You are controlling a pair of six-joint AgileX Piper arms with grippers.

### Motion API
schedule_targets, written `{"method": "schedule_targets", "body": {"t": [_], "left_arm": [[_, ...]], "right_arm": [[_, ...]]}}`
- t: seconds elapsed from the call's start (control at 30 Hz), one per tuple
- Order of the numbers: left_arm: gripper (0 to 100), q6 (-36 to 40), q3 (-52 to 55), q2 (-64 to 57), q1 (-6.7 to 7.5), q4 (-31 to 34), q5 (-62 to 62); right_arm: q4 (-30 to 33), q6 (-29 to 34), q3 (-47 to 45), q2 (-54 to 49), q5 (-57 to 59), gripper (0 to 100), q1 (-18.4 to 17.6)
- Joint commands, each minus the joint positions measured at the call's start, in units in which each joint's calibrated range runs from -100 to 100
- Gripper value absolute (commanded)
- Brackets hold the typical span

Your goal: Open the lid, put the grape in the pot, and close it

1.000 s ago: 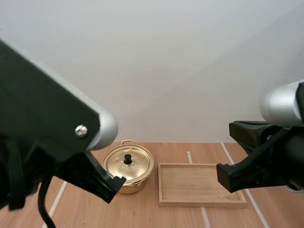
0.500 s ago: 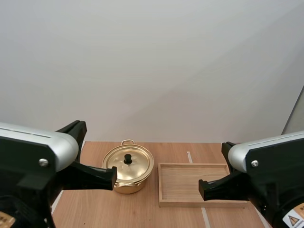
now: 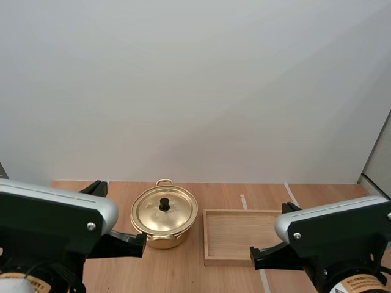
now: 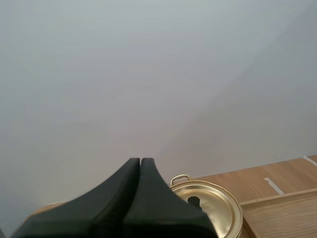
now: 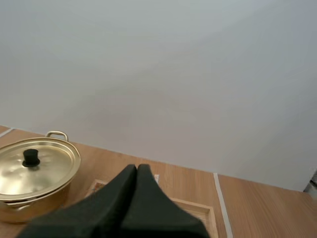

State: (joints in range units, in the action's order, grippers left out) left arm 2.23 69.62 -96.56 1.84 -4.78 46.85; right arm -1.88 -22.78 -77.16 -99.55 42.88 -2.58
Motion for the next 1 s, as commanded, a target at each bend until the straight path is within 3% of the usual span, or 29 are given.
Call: {"method": "schedule_targets", "body": {"t": [0.0,0.2,0.33,0.43,0.5,0.6,0.97], "left_arm": [[1,0.55,5.30,-3.10,-0.45,0.60,-9.84],[1,0.45,16.54,-3.44,-0.45,0.70,-22.06],[1,0.24,25.51,-3.44,-0.07,0.81,-33.50],[1,0.24,30.38,-3.44,0.03,0.81,-39.32],[1,0.76,30.38,-3.44,0.21,0.44,-30.02],[1,2.90,30.38,-3.44,0.14,0.34,-26.46],[1,5.58,30.38,-3.44,-0.65,0.44,-16.93]], "right_arm": [[-0.79,-0.69,-5.78,-0.45,-12.35,0,2.54],[-6.29,-0.69,-15.43,-0.45,-30.50,0,3.08],[-6.36,-0.69,-22.84,-0.45,-39.35,0,3.08],[-6.92,-0.69,-22.84,-0.45,-27.71,0,3.00],[-7.45,-0.69,-22.84,-0.45,-24.63,0,3.00],[-8.35,-0.69,-22.84,-0.45,-19.95,0,3.00],[-8.61,-0.69,-22.84,-0.45,-12.54,0,3.64]]}}
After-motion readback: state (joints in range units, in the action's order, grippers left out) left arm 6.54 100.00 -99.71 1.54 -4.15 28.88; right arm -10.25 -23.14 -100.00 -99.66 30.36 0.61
